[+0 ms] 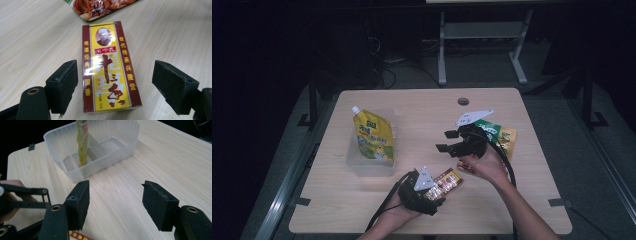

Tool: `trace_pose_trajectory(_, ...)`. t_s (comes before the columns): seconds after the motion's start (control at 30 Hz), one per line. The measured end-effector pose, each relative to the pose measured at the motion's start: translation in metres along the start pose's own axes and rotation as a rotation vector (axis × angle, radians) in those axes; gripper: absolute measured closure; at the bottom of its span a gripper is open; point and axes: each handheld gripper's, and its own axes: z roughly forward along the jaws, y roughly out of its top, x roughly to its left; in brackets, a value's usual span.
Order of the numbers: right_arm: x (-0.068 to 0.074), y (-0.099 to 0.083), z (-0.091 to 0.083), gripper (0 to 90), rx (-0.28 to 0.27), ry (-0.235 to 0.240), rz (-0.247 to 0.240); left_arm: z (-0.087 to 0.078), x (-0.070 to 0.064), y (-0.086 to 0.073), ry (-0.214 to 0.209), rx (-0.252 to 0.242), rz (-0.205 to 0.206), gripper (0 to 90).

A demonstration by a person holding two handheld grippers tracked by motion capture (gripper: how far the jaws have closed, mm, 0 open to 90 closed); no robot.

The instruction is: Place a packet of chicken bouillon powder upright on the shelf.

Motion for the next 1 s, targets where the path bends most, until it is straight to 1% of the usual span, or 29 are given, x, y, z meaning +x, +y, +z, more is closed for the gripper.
trace_pose_trajectory(0.07, -0.001, -0.004, -0.003, 37.3, 0.001, -0.006, 0.008, 0.002, 0.000, 0.000, -0.001, 0.004, -0.009, 20.4)
trace_pose_trajectory(0.17, -0.003, -0.010, -0.007, 36.2, 0.014, -0.016, 0.019, 0.005, -0.001, 0.001, 0.001, 0.013, 0.000, 20.4)
trace_pose_trajectory(0.2, -0.003, -0.012, -0.009, 36.6, 0.006, -0.017, 0.018, 0.006, 0.000, 0.001, 0.002, 0.017, 0.006, 20.4)
trace_pose_trajectory(0.33, -0.005, -0.019, -0.015, 36.4, 0.007, -0.027, 0.032, 0.010, 0.000, 0.001, -0.003, 0.032, 0.011, 20.4)
trace_pose_trajectory(0.47, -0.007, -0.025, -0.020, 36.1, 0.012, -0.039, 0.031, 0.013, -0.001, 0.001, -0.004, 0.041, 0.011, 20.4)
trace_pose_trajectory(0.53, -0.007, -0.027, -0.022, 35.7, 0.025, -0.044, 0.037, 0.015, -0.001, 0.001, -0.003, 0.045, 0.013, 20.5)
trace_pose_trajectory(0.67, -0.007, -0.032, -0.025, 35.7, 0.019, -0.051, 0.039, 0.017, -0.002, 0.002, 0.004, 0.046, 0.016, 21.0)
trace_pose_trajectory(0.73, -0.008, -0.034, -0.026, 35.6, 0.017, -0.054, 0.037, 0.018, -0.001, 0.002, 0.011, 0.056, 0.017, 21.6)
trace_pose_trajectory(0.77, -0.007, -0.035, -0.027, 35.5, 0.021, -0.056, 0.046, 0.019, -0.001, 0.002, 0.013, 0.056, 0.011, 21.8)
trace_pose_trajectory(0.8, -0.008, -0.036, -0.027, 35.4, 0.017, -0.058, 0.039, 0.019, -0.001, 0.002, 0.015, 0.057, 0.007, 21.8)
trace_pose_trajectory(0.9, -0.007, -0.040, -0.028, 35.0, 0.021, -0.062, 0.046, 0.021, 0.000, 0.002, 0.023, 0.057, -0.001, 21.7)
trace_pose_trajectory(0.93, -0.008, -0.041, -0.028, 34.6, 0.021, -0.065, 0.043, 0.022, 0.001, 0.002, 0.022, 0.065, 0.002, 21.7)
trace_pose_trajectory(1.0, -0.008, -0.042, -0.028, 34.1, 0.031, -0.066, 0.050, 0.025, 0.000, 0.002, 0.025, 0.067, -0.009, 22.4)
